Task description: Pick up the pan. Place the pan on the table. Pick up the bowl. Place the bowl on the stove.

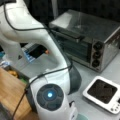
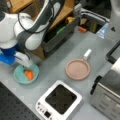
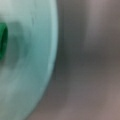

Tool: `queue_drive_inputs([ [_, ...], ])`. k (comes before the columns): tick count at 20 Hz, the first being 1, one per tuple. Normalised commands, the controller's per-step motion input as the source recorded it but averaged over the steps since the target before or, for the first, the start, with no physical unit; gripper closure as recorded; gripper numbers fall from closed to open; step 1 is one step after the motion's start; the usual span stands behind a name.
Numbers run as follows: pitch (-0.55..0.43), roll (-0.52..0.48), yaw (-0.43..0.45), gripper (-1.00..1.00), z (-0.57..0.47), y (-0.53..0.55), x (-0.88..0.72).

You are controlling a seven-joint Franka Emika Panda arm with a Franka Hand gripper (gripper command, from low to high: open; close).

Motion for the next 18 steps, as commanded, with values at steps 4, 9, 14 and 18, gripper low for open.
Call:
queue_drive_inputs([
  [4, -0.076, 0.098, -0.04, -1.0, -0.12, -0.01, 0.15],
  [9, -0.051, 0.086, -0.044, -1.0, -0.07, -0.04, 0.16],
  [14, -0.035, 0.086, -0.032, -1.0, -0.02, -0.05, 0.15],
  [18, -0.015, 0.088, -0.021, -1.0, 0.02, -0.04, 0.1],
])
